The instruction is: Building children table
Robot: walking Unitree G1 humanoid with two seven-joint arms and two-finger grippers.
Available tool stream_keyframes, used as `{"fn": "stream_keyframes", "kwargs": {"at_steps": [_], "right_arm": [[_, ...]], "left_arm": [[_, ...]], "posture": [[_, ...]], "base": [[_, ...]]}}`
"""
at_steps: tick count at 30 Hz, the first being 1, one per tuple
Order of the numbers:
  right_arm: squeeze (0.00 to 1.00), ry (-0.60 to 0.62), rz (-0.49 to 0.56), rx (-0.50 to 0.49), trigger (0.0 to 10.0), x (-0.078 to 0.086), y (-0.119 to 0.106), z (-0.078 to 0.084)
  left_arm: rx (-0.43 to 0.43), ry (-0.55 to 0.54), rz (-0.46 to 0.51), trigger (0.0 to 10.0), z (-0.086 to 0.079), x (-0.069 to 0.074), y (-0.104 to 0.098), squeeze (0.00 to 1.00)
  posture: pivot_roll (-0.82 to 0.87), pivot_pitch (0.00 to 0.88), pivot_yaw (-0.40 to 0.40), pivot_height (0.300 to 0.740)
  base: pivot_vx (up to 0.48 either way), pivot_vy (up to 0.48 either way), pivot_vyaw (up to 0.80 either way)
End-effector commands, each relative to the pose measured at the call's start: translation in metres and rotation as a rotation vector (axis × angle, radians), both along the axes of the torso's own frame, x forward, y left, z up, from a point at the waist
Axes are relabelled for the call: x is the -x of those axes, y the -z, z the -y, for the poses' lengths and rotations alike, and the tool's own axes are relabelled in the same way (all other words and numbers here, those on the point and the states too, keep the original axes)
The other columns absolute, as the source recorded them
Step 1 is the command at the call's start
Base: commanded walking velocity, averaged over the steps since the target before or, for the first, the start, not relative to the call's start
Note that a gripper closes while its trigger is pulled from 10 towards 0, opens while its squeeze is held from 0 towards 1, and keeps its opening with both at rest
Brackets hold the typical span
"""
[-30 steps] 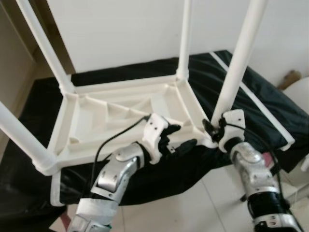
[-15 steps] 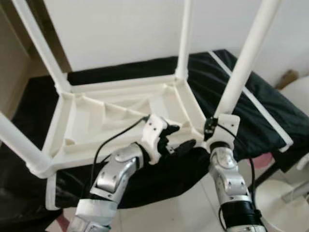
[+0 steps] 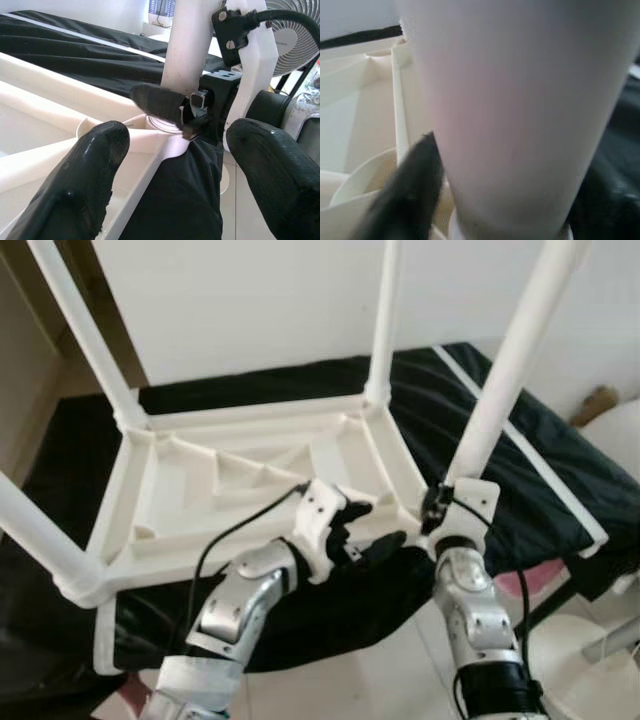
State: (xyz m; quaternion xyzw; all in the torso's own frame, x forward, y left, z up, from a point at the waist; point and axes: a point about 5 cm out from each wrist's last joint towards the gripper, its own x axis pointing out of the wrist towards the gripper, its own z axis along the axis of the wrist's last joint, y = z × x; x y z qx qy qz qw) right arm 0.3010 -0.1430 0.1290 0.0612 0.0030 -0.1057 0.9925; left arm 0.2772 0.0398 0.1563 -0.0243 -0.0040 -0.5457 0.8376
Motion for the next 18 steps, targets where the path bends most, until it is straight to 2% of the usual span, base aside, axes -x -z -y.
{"fn": "stream_keyframes", "kwargs": {"at_steps": [1,8,11,12,13,14,15,17,18], "right_arm": [[1.0,-0.011,-0.013,-0.018,10.0,0.003,0.004,-0.002],[1.0,-0.125,0.091,0.027,10.0,0.011,-0.006,0.005],[1.0,-0.204,0.098,0.055,10.0,0.018,-0.002,0.017],[0.76,-0.244,0.097,0.066,10.0,0.021,0.0,0.025],[0.18,-0.285,0.099,0.071,10.0,0.022,0.0,0.033],[0.18,-0.285,0.099,0.071,10.0,0.022,0.0,0.033],[0.0,-0.321,0.101,0.072,10.0,0.022,-0.001,0.039],[0.0,-0.406,0.109,0.086,10.0,0.018,-0.006,0.048],[0.0,-0.406,0.109,0.086,10.0,0.018,-0.006,0.048]], "left_arm": [[-0.017,-0.038,-0.008,10.0,-0.002,0.0,0.003,0.0],[-0.02,-0.028,-0.003,10.0,-0.001,0.0,0.003,0.0],[-0.025,-0.028,0.001,10.0,-0.005,-0.001,0.002,0.0],[-0.028,-0.028,0.001,10.0,-0.007,-0.002,0.002,0.0],[-0.03,-0.028,0.003,10.0,-0.008,-0.003,0.001,0.0],[-0.03,-0.028,0.003,10.0,-0.008,-0.003,0.001,0.0],[-0.032,-0.026,0.005,10.0,-0.008,-0.003,0.001,0.0],[-0.038,-0.024,0.013,10.0,-0.008,-0.005,0.001,0.0],[-0.038,-0.024,0.013,10.0,-0.008,-0.005,0.001,0.0]], "posture": [[-0.07,0.0,0.007,0.74],[-0.07,0.0,0.011,0.74],[-0.07,0.0,0.014,0.74],[-0.07,0.0,0.017,0.74],[-0.07,0.0,0.021,0.74],[-0.07,0.0,0.021,0.74],[-0.07,0.0,0.021,0.74],[-0.08,0.0,0.029,0.74],[-0.08,0.0,0.029,0.74]], "base": [[0.0,0.0,0.0],[0.0,0.0,0.0],[0.0,0.0,0.0],[0.0,0.0,0.0],[0.0,0.0,0.0],[0.0,0.0,0.0],[0.0,0.0,0.0],[0.0,0.0,0.0],[0.0,0.0,0.0]]}}
